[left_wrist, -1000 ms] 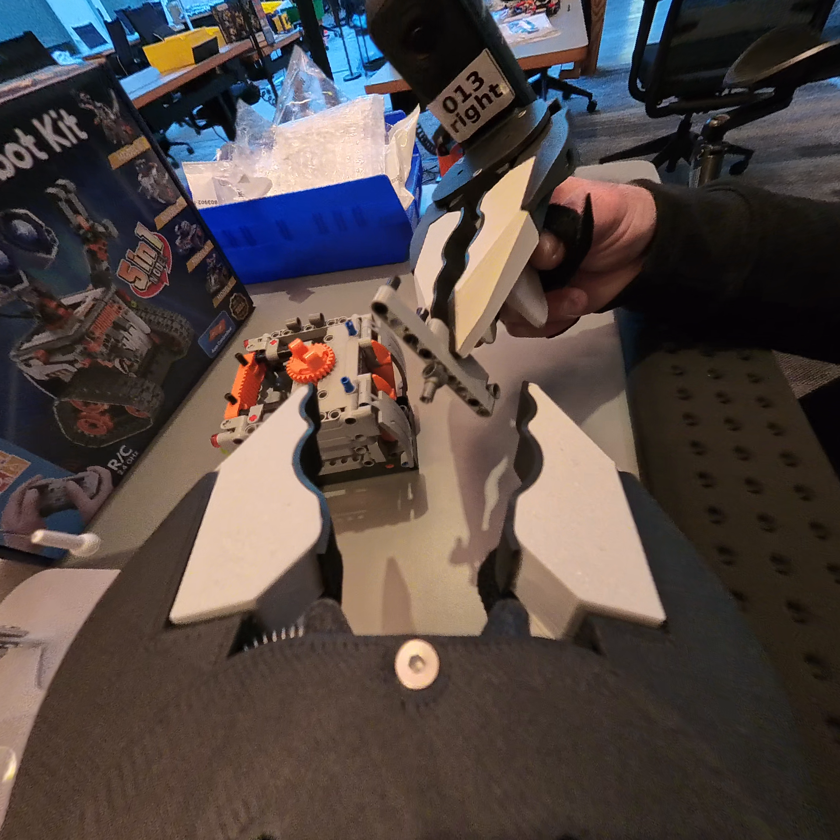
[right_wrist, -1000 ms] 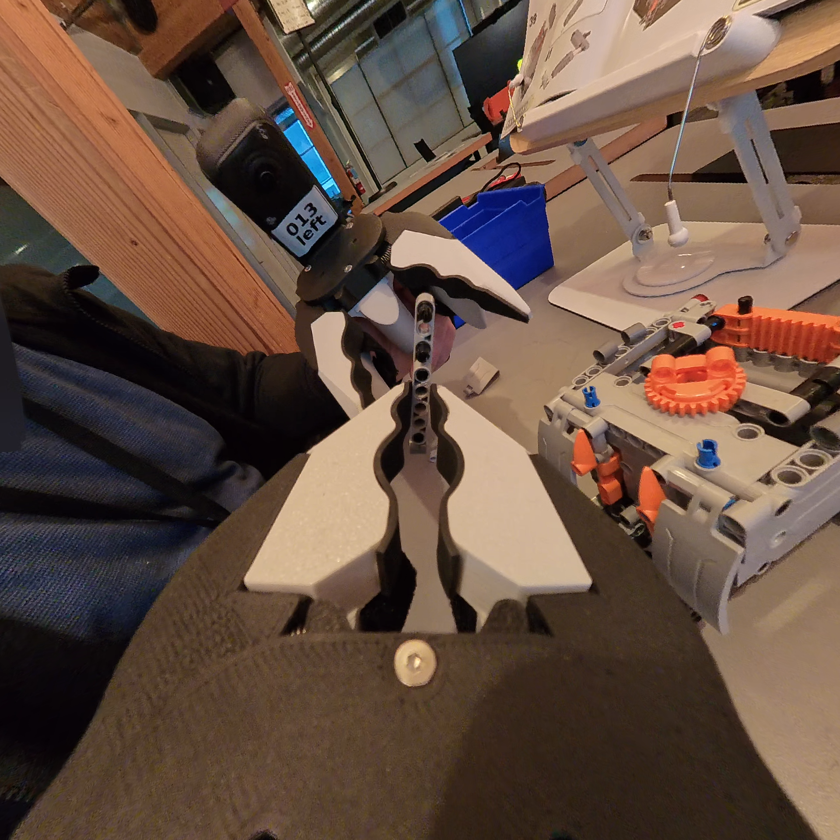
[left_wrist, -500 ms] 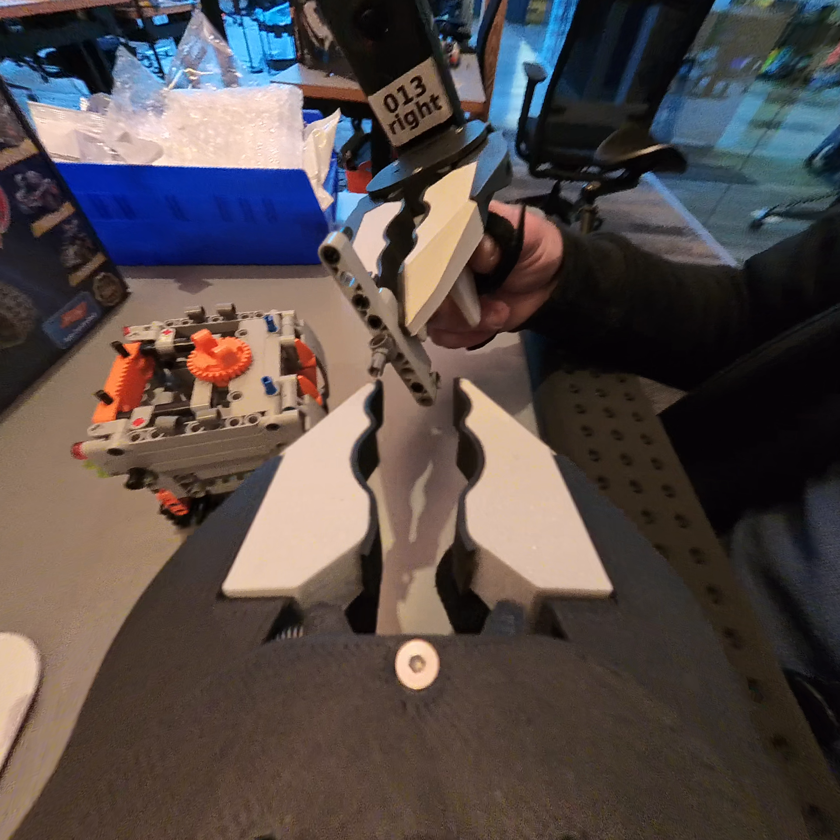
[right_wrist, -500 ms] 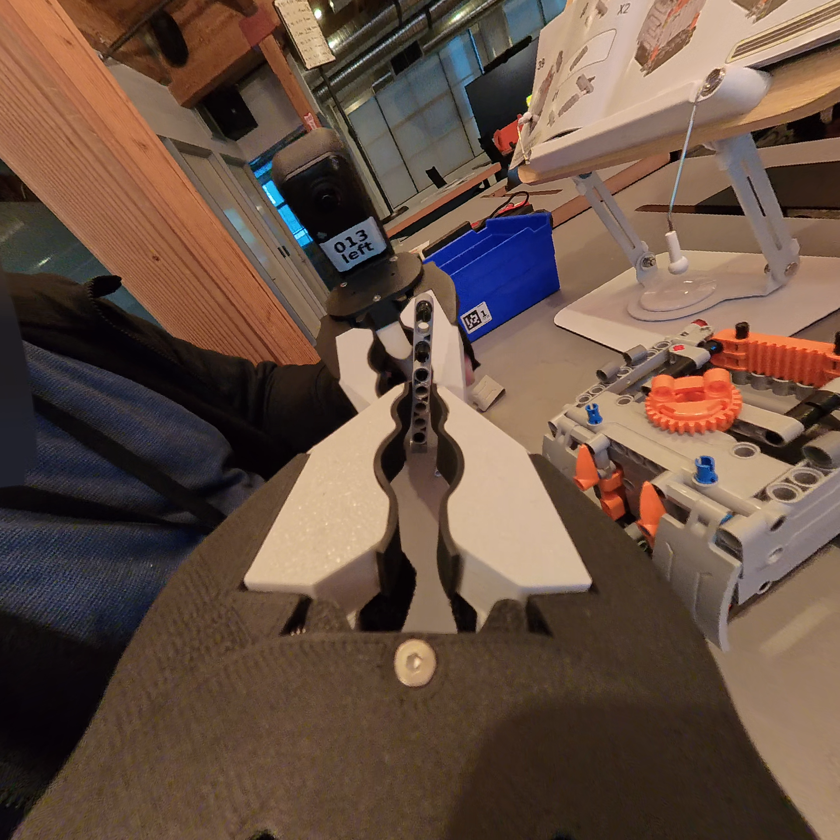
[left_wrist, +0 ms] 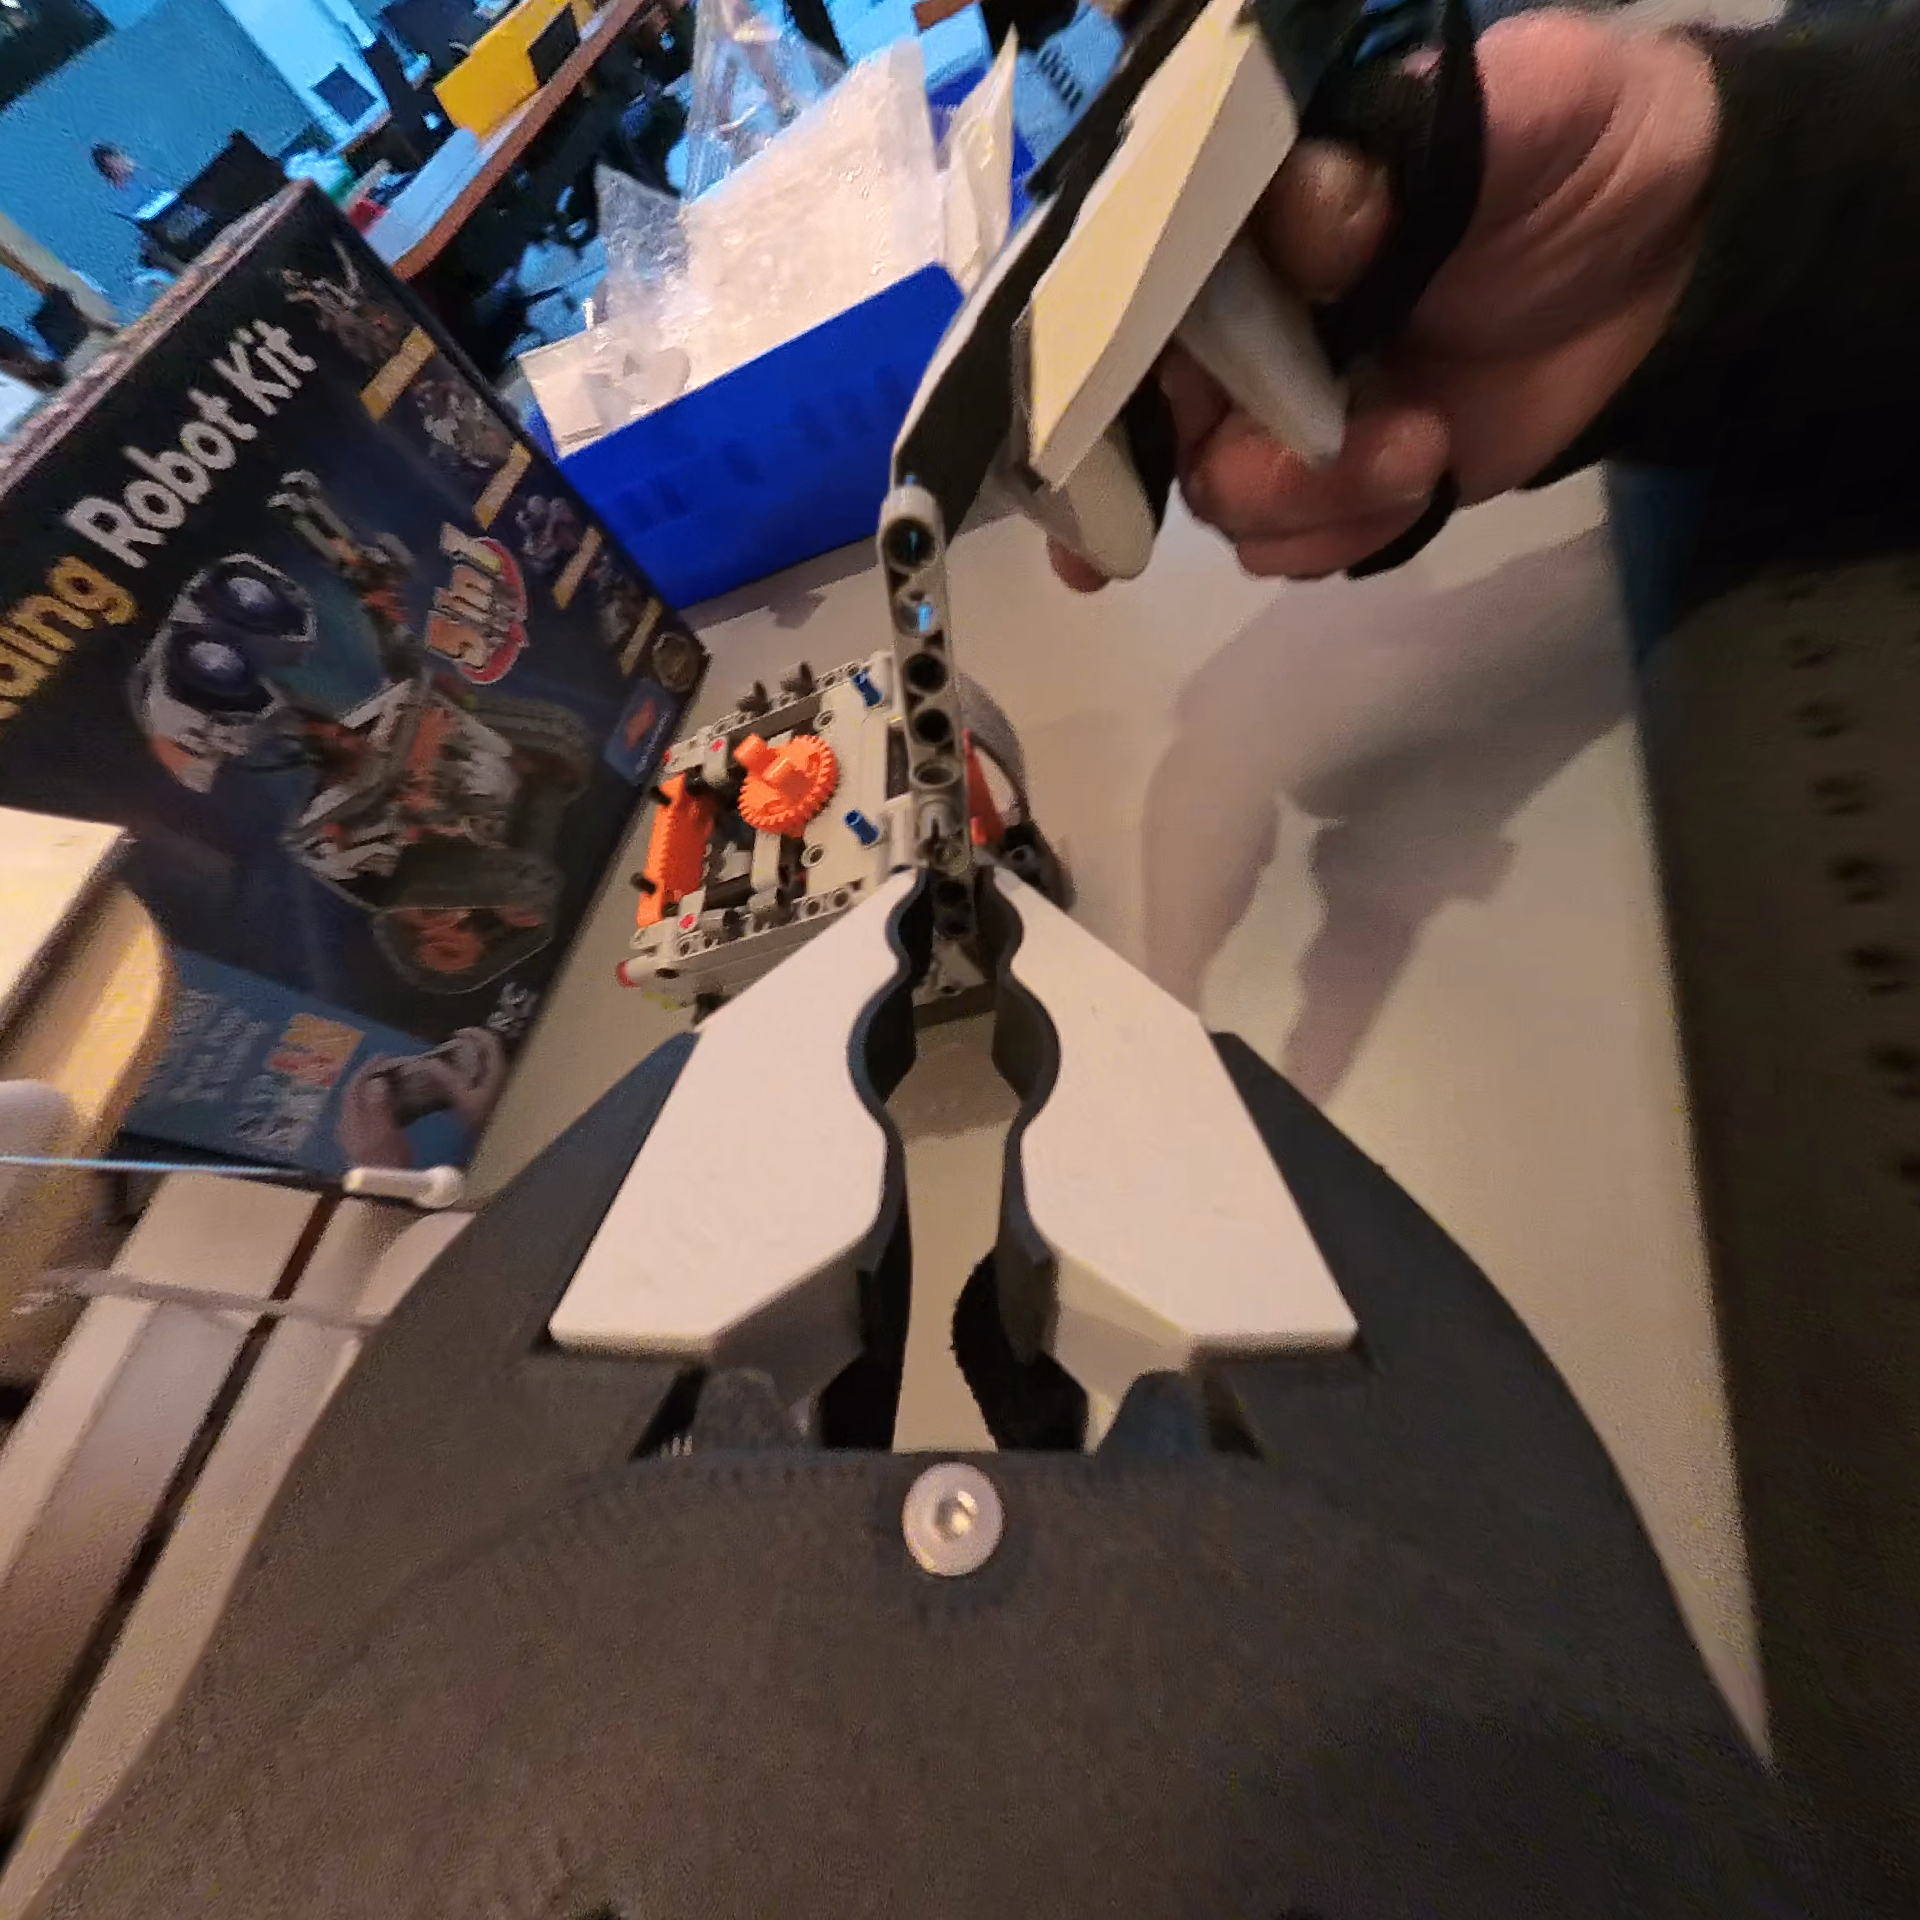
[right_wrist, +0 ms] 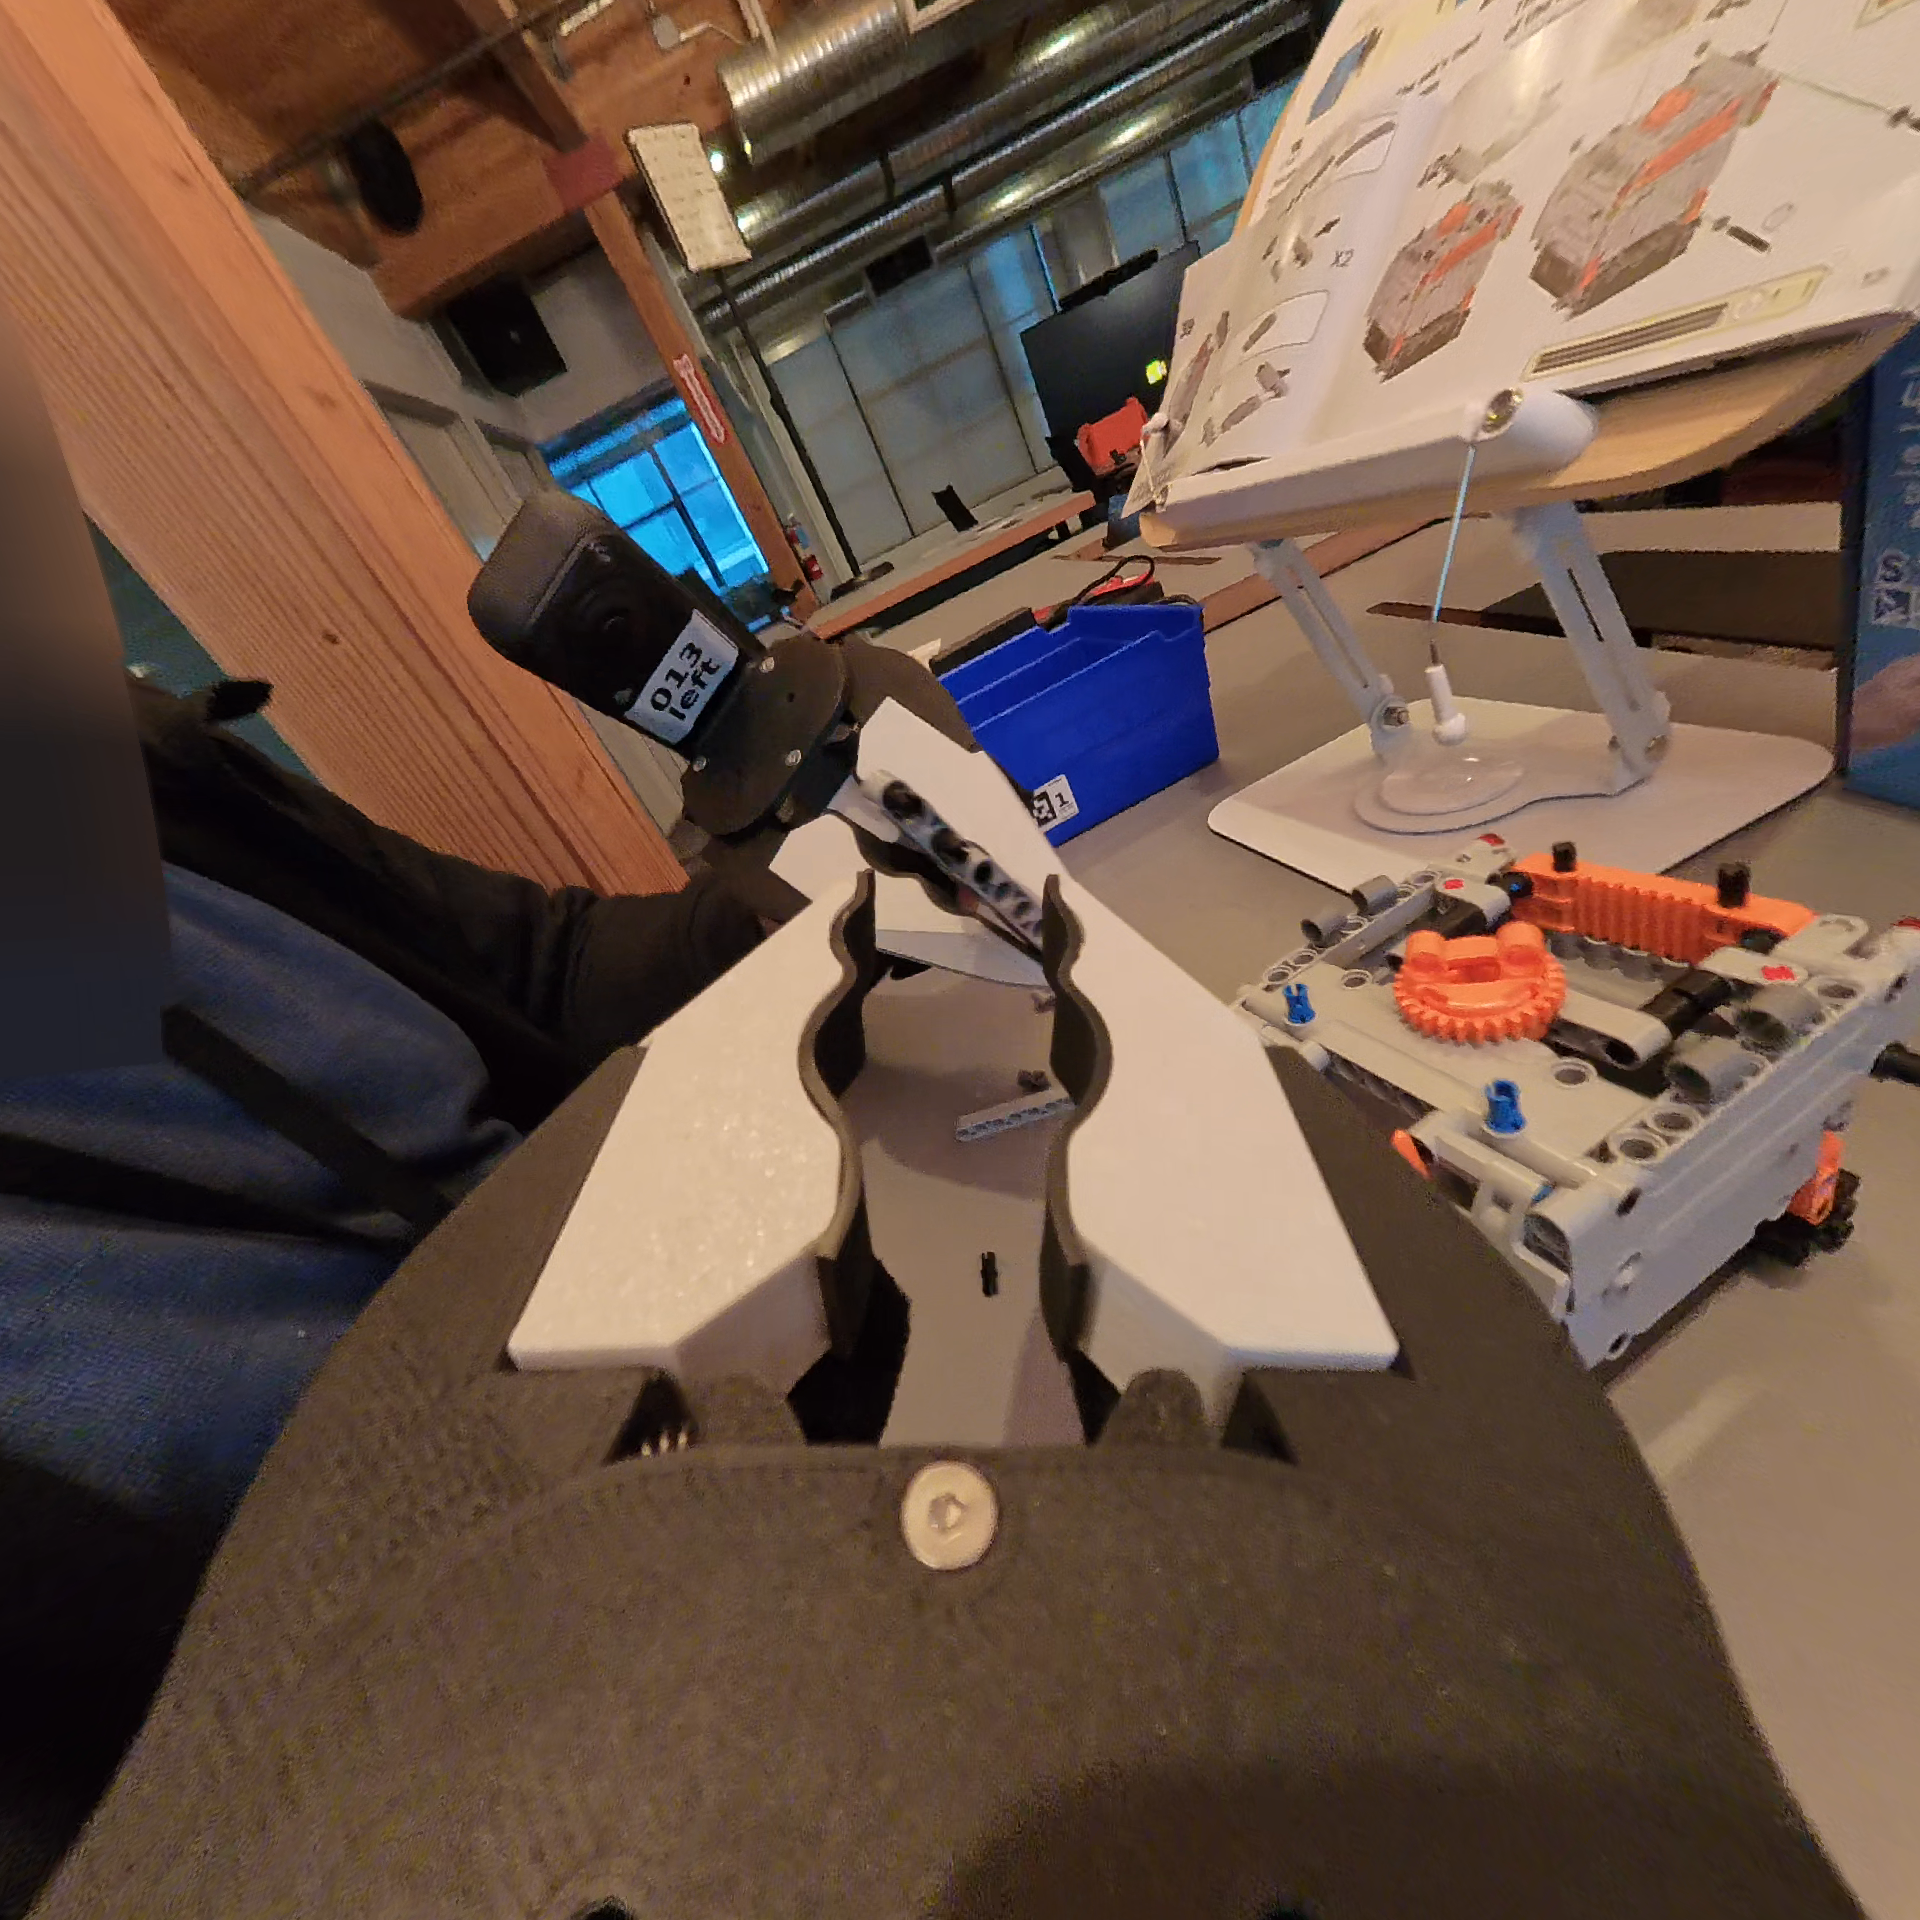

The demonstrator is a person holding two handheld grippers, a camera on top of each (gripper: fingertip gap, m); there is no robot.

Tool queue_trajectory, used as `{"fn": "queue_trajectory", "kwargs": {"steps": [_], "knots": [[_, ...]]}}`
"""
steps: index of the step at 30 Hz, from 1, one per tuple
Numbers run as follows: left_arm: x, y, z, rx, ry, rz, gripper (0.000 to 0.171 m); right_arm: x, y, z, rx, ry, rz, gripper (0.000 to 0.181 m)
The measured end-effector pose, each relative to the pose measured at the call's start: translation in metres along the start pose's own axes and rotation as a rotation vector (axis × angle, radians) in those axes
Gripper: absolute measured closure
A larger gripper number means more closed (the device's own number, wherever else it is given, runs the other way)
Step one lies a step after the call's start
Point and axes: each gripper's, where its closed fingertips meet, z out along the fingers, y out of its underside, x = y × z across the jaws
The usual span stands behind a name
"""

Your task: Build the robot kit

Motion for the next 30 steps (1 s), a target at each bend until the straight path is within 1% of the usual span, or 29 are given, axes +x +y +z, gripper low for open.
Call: {"fn": "queue_trajectory", "kwargs": {"steps": [5, 8, 10, 13, 15, 18, 20, 21, 24, 28, 30], "knots": [[-0.002, 0.013, 0.006, -0.12, -0.091, 0.169, 0.167, -0.002, 0.007, 0.012, -0.07, 0.107, -0.183, 0.143], [-0.003, 0.015, 0.007, -0.159, -0.136, 0.262, 0.166, -0.004, 0.014, 0.018, -0.12, 0.155, -0.282, 0.153], [-0.003, 0.015, 0.008, -0.177, -0.159, 0.312, 0.166, -0.004, 0.018, 0.019, -0.145, 0.157, -0.281, 0.168], [-0.006, 0.016, 0.007, -0.192, -0.192, 0.356, 0.166, -0.004, 0.021, 0.018, -0.165, 0.17, -0.311, 0.168], [-0.007, 0.012, 0.006, -0.176, -0.214, 0.381, 0.166, -0.008, 0.02, 0.018, -0.171, 0.187, -0.386, 0.169], [-0.013, 0.005, 0.001, -0.137, -0.25, 0.355, 0.164, -0.015, 0.013, 0.018, -0.155, 0.241, -0.548, 0.169], [-0.018, 0.005, -0.001, -0.112, -0.242, 0.278, 0.153, -0.02, 0.006, 0.017, -0.131, 0.306, -0.7, 0.169], [-0.02, 0.006, -0.002, -0.098, -0.229, 0.231, 0.148, -0.02, 0.004, 0.016, -0.129, 0.333, -0.746, 0.169], [-0.025, 0.009, -0.004, -0.07, -0.202, 0.124, 0.146, -0.022, 0.005, 0.016, -0.157, 0.398, -0.885, 0.169], [-0.022, 0.009, -0.001, -0.053, -0.161, 0.074, 0.145, -0.029, 0.008, 0.019, -0.172, 0.41, -0.985, 0.169], [-0.017, 0.008, 0.0, -0.036, -0.131, 0.047, 0.145, -0.03, 0.008, 0.02, -0.171, 0.412, -1.001, 0.168]]}}
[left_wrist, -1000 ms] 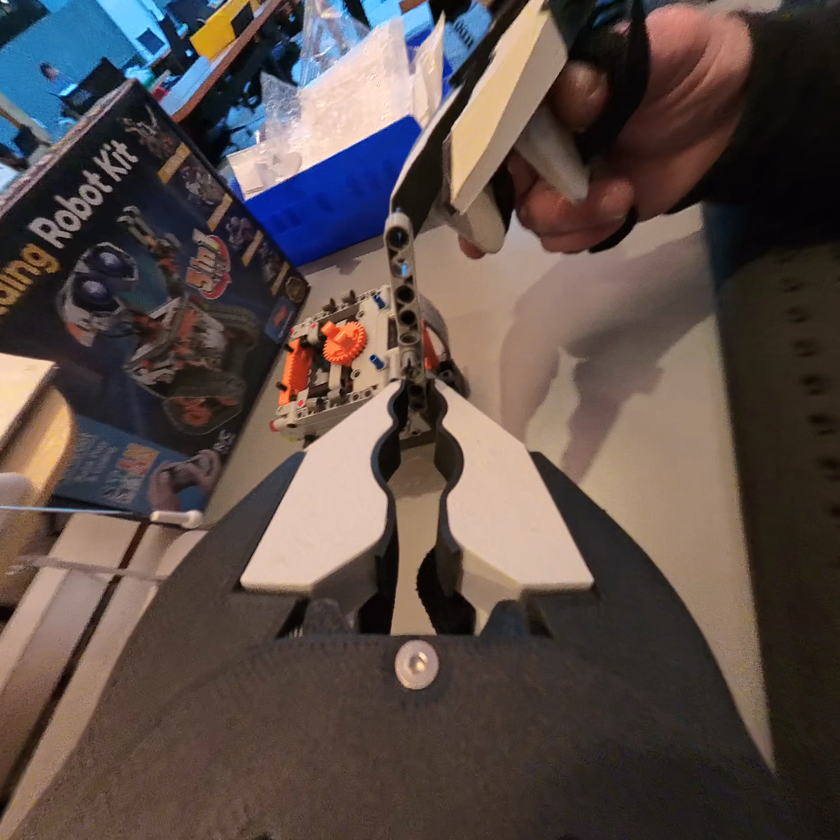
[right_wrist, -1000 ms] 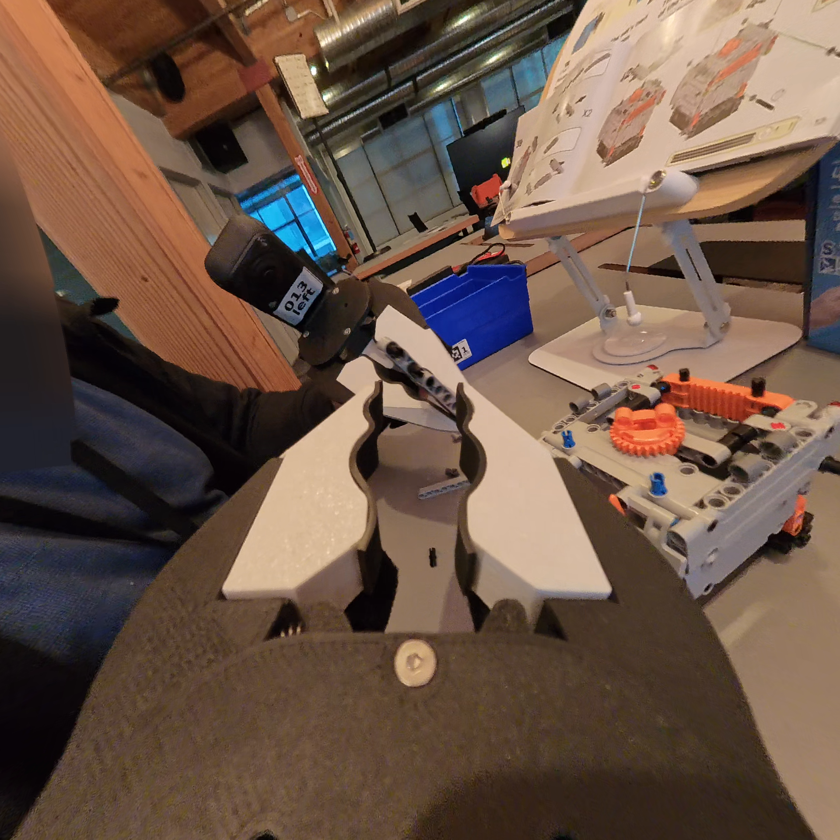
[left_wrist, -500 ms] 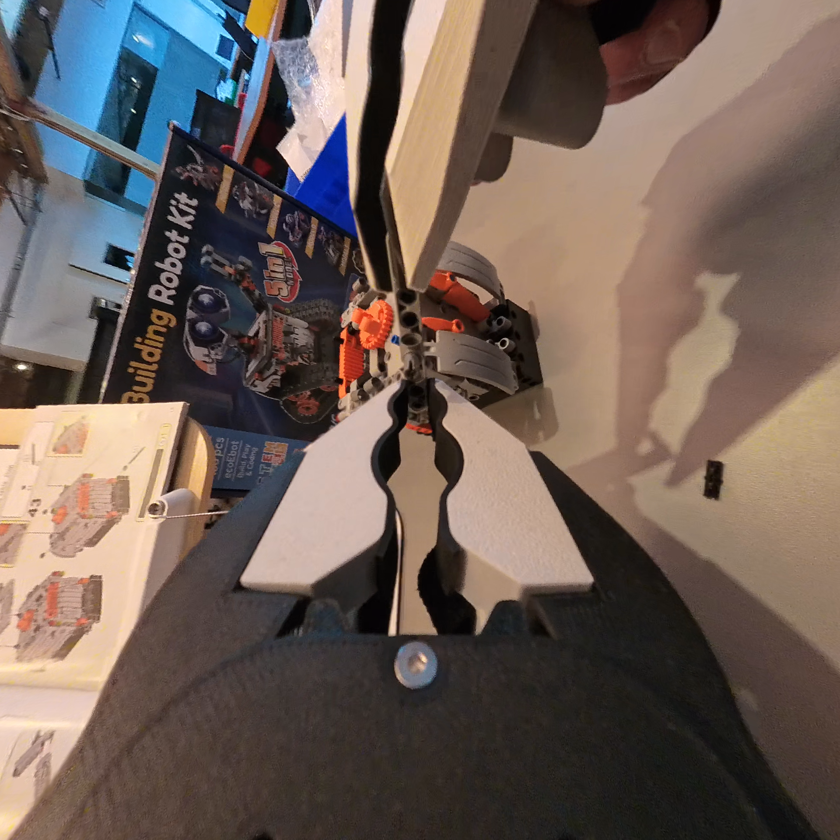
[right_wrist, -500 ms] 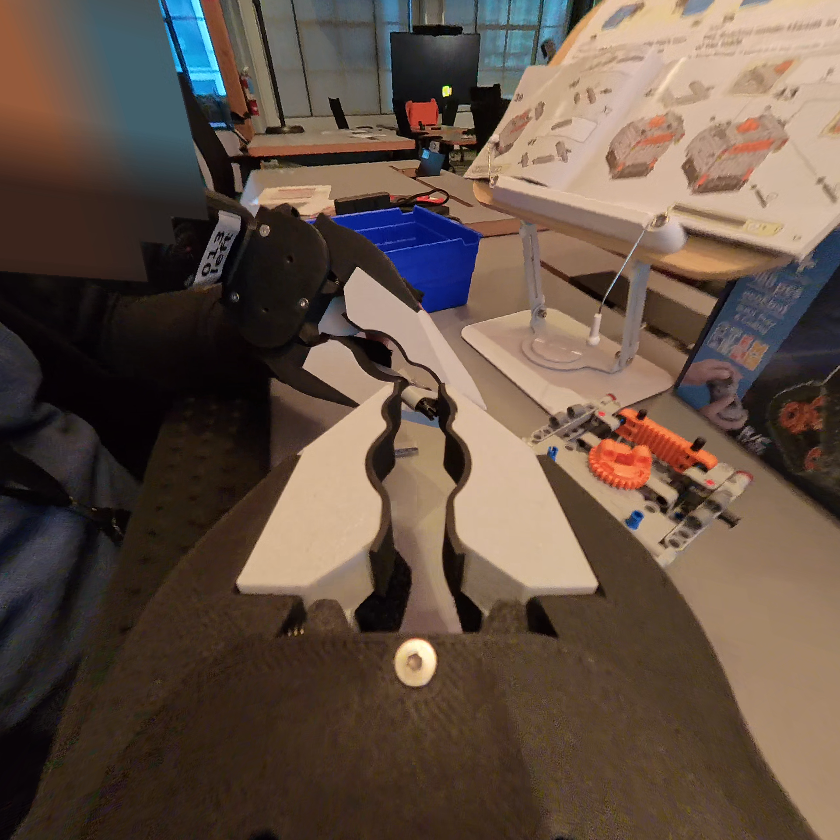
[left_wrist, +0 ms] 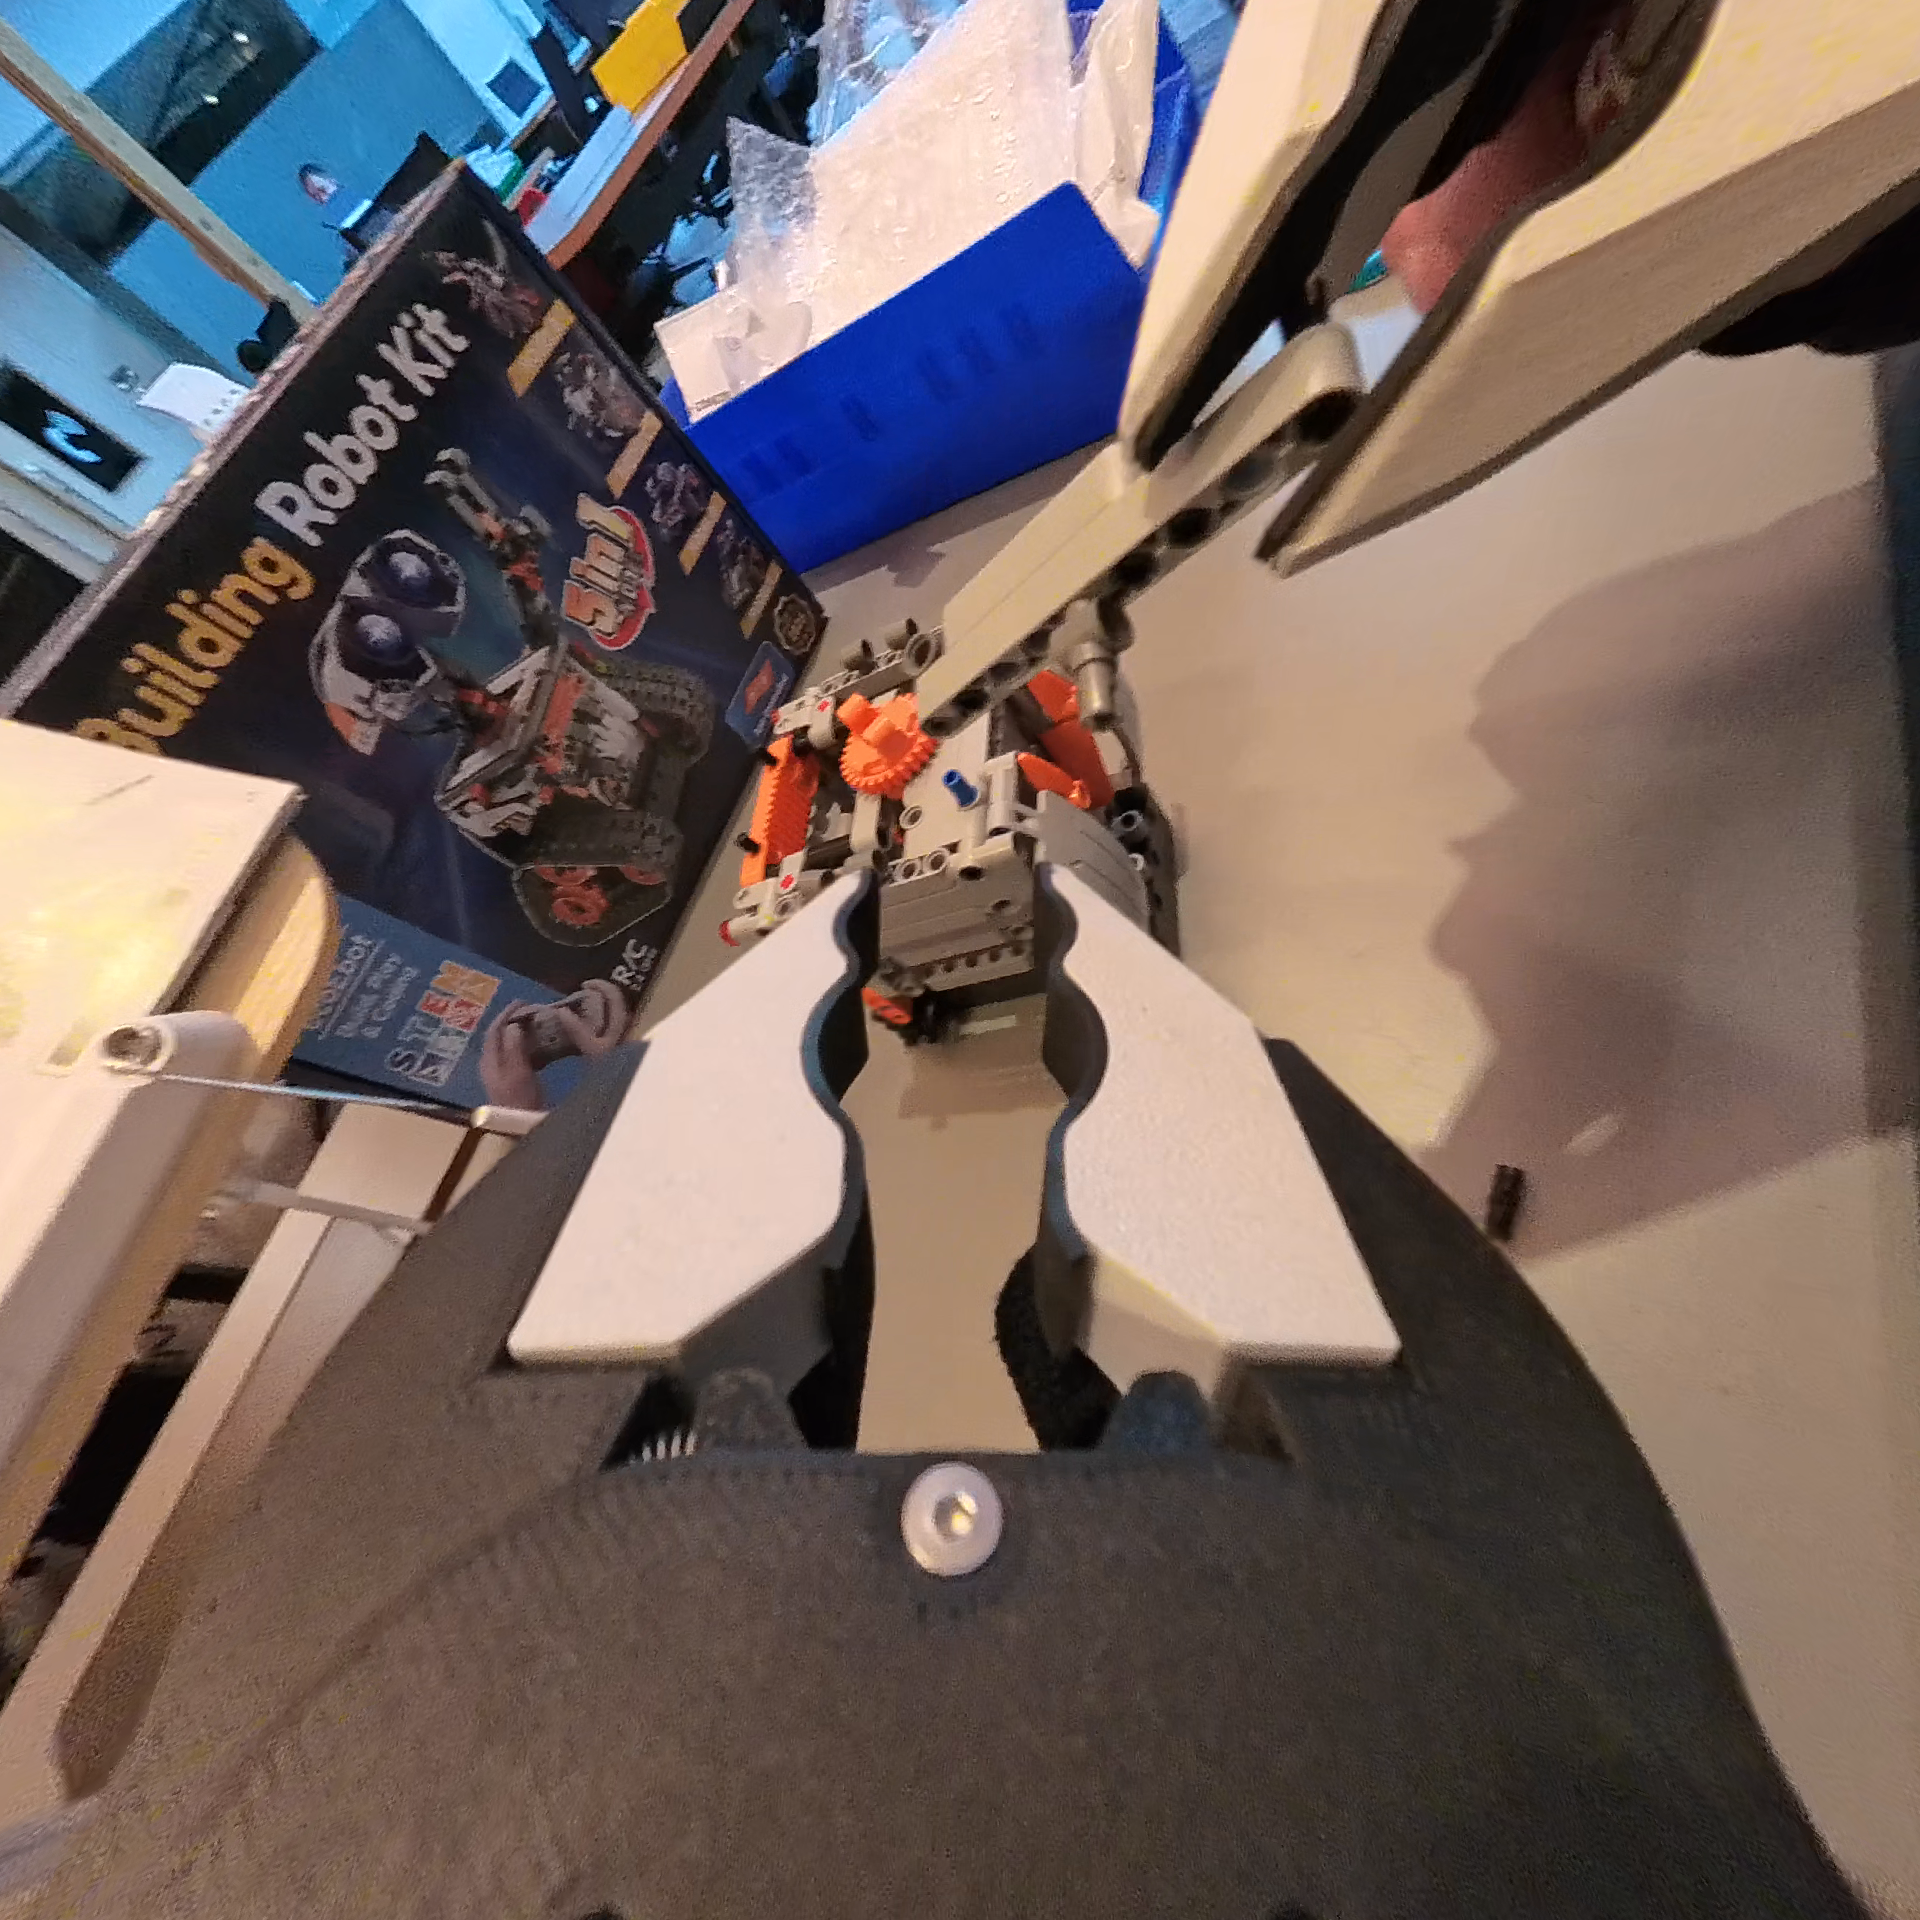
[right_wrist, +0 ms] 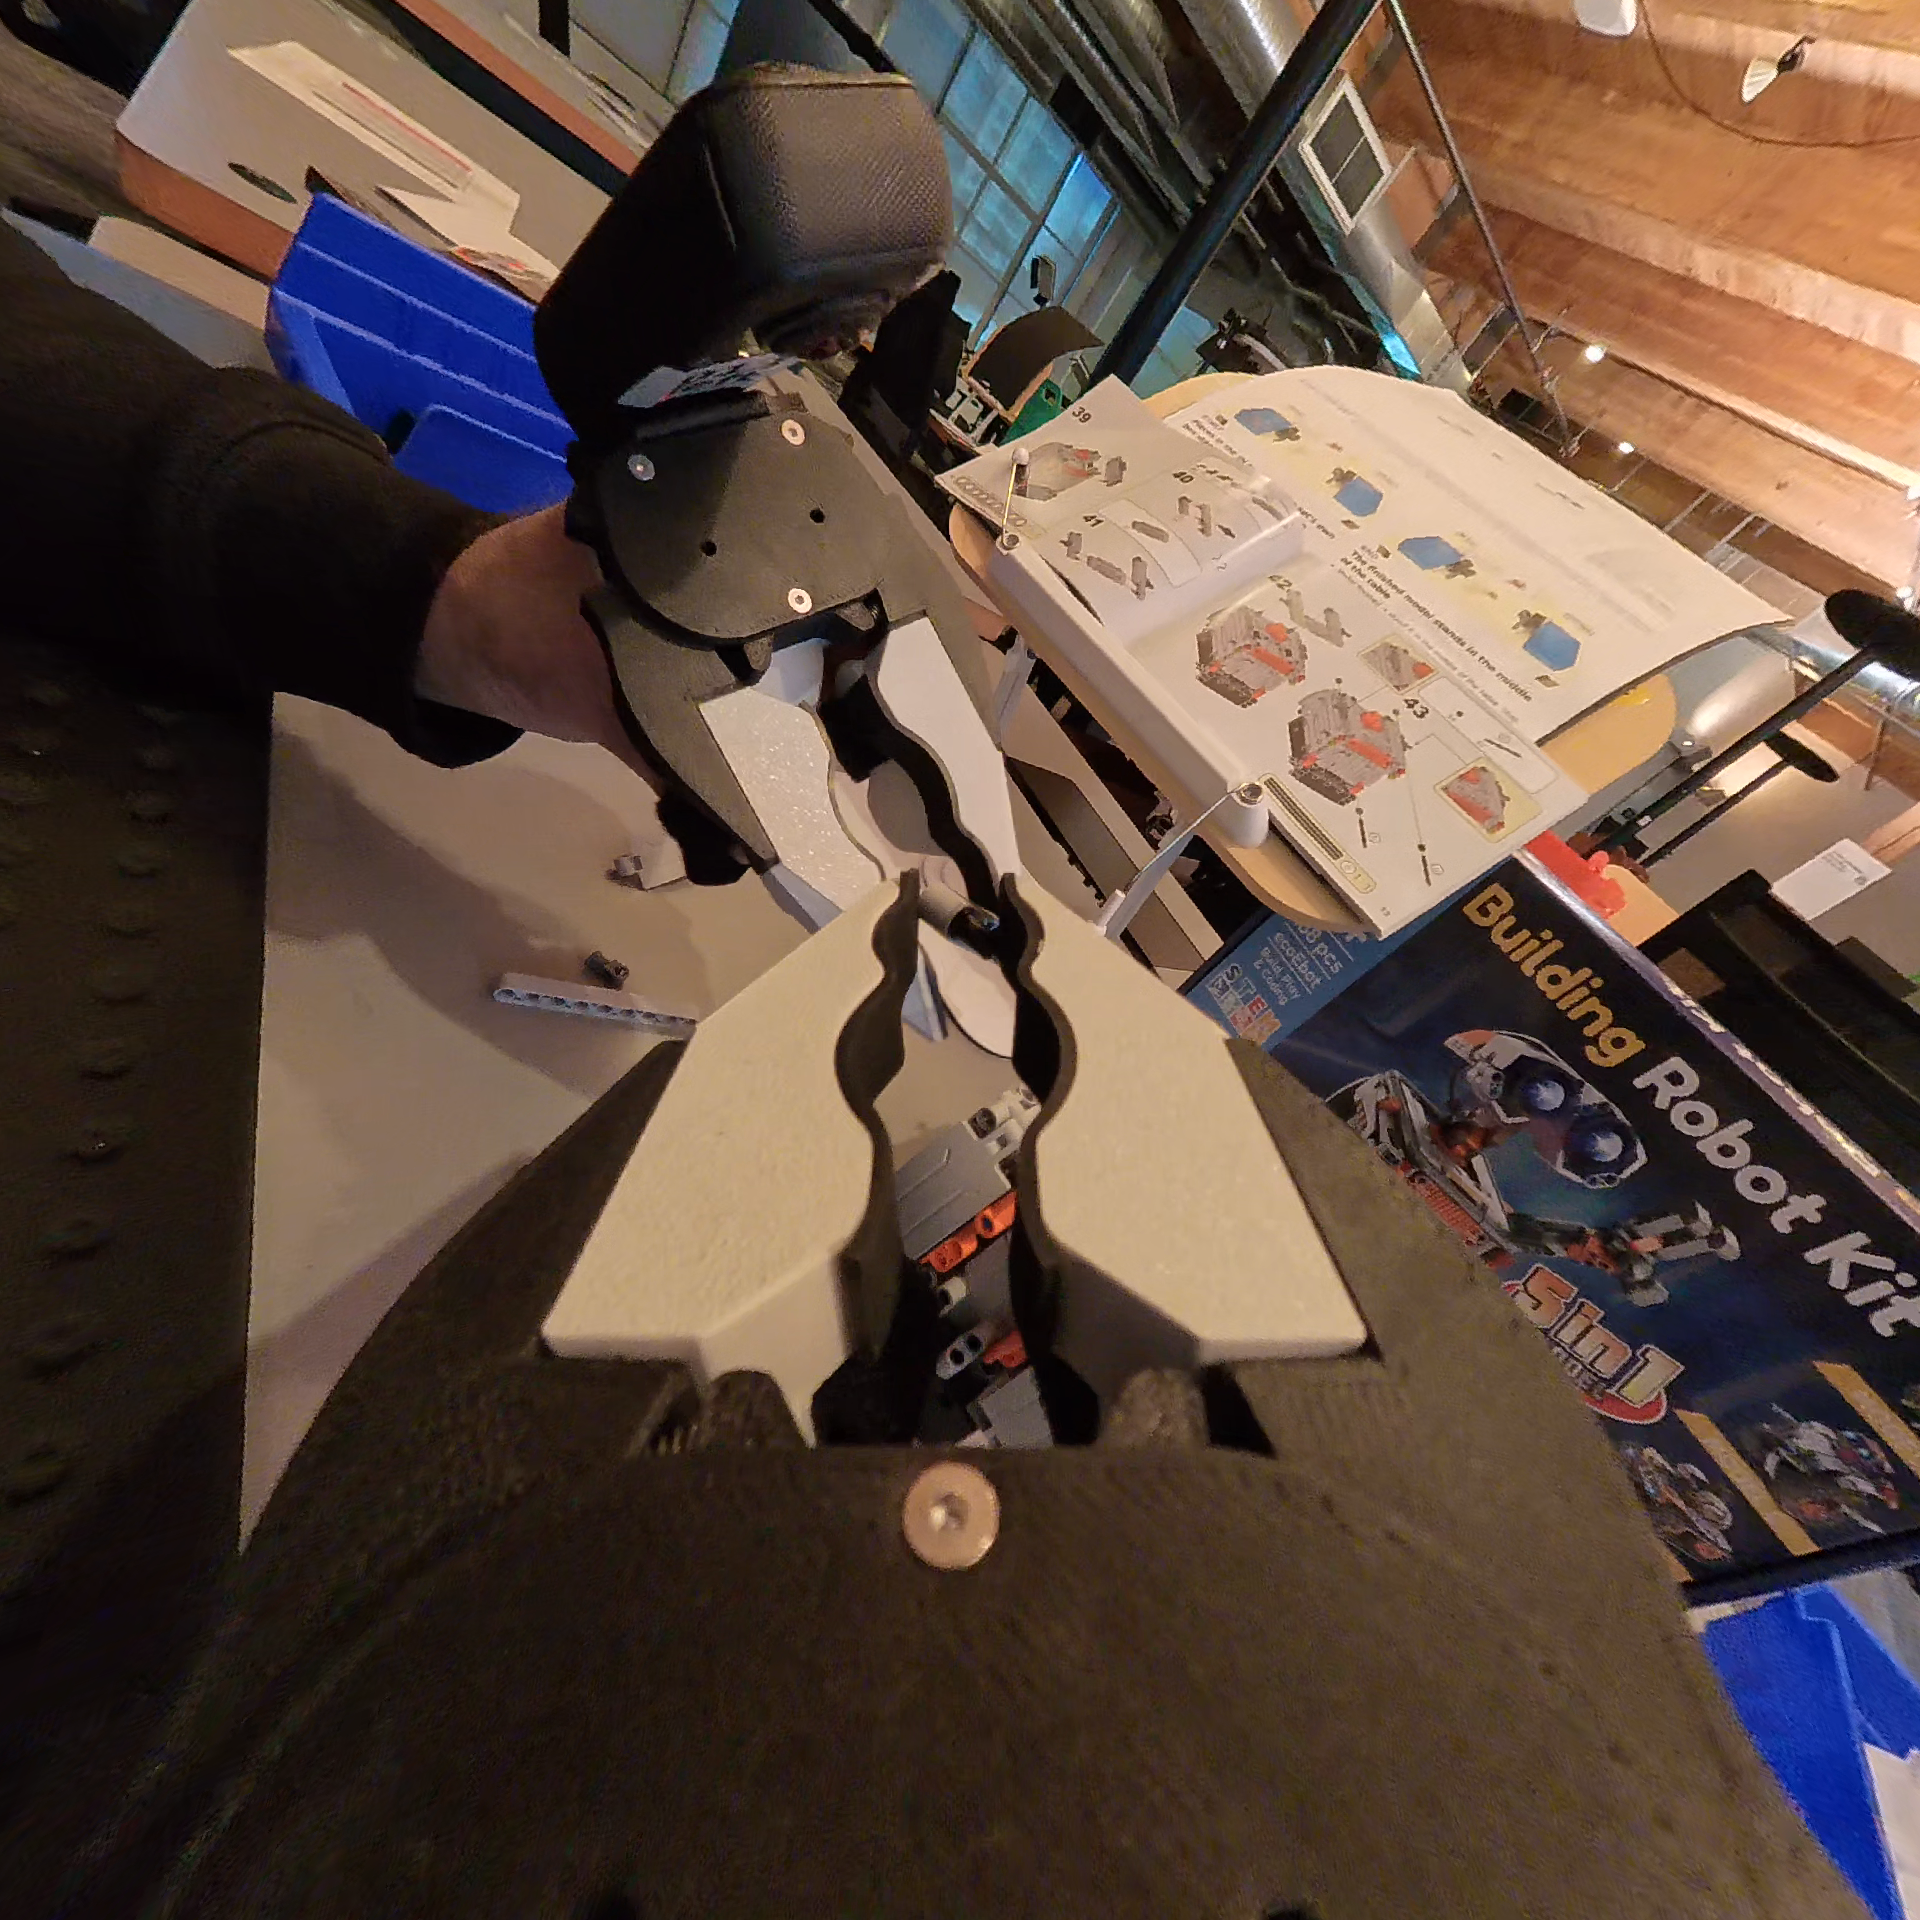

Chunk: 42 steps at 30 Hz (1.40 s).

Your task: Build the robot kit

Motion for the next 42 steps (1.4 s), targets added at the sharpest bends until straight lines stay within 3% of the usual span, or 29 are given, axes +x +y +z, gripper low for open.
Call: {"fn": "queue_trajectory", "kwargs": {"steps": [5, 10, 16, 25, 42], "knots": [[0.028, -0.017, -0.008, 0.132, 0.27, -0.189, 0.147, 0.001, 0.002, -0.001, -0.008, 0.009, -0.008, 0.168], [0.027, -0.038, -0.023, 0.296, 0.461, -0.463, 0.149, -0.001, 0.0, -0.003, 0.01, -0.012, 0.003, 0.168], [0.039, -0.04, -0.021, 0.31, 0.601, -0.593, 0.168, -0.008, 0.001, 0.002, 0.001, -0.033, -0.008, 0.168], [0.033, -0.04, -0.021, 0.319, 0.557, -0.576, 0.171, -0.008, 0.005, 0.004, 0.002, -0.047, 0.03, 0.163], [0.021, -0.014, -0.013, 0.171, 0.376, -0.383, 0.171, 0.012, 0.006, -0.006, 0.077, -0.07, 0.231, 0.155]]}}
